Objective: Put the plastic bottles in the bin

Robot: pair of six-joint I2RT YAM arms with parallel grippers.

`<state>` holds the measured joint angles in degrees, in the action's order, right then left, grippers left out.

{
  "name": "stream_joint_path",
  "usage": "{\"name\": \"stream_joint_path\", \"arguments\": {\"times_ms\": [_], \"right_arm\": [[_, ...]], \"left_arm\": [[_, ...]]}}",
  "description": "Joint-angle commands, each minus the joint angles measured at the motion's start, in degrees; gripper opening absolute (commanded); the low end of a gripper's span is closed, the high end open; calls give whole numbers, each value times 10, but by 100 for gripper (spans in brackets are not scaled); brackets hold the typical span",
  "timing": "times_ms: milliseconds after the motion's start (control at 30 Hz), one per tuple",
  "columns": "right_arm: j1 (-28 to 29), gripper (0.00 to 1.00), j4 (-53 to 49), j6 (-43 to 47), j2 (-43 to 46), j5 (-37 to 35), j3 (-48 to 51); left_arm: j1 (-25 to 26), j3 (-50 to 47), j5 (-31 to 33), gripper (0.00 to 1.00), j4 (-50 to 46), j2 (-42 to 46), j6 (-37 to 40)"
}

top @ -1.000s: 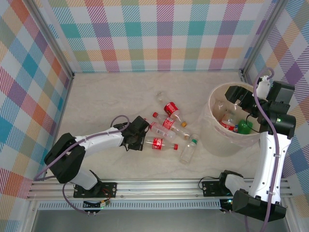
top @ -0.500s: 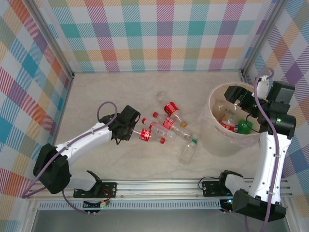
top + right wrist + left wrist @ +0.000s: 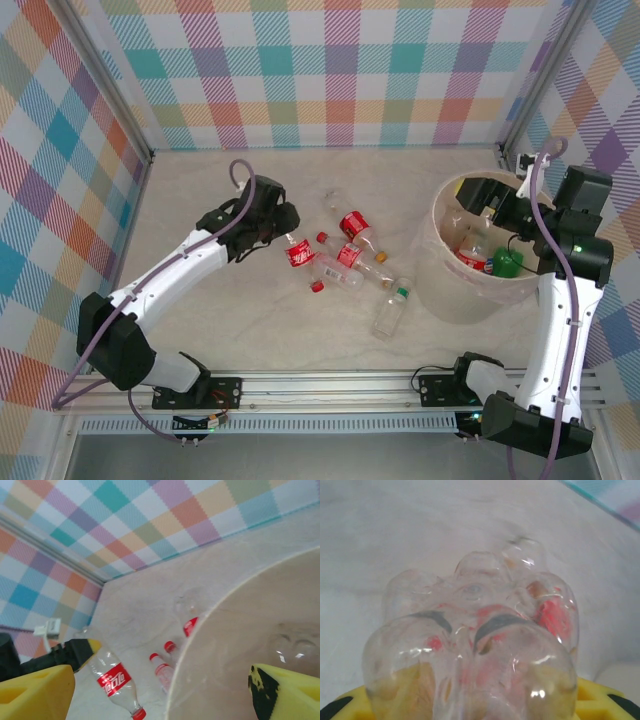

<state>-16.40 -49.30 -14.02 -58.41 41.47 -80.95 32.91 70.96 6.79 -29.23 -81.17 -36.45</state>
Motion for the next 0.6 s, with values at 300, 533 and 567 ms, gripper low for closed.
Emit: {"name": "stream_joint_path", "arguments": {"times_ms": [300, 533, 567], "right_arm": [[208, 88, 76, 9, -75, 18, -57], [304, 88, 188, -42, -129, -11, -23], [319, 88, 200, -44, -139, -13, -23]], "left_arm": [[-14, 7, -365, 38, 171, 32, 411], [-14, 34, -437, 39, 208, 28, 427], [-14, 40, -445, 39, 207, 23, 425]]}}
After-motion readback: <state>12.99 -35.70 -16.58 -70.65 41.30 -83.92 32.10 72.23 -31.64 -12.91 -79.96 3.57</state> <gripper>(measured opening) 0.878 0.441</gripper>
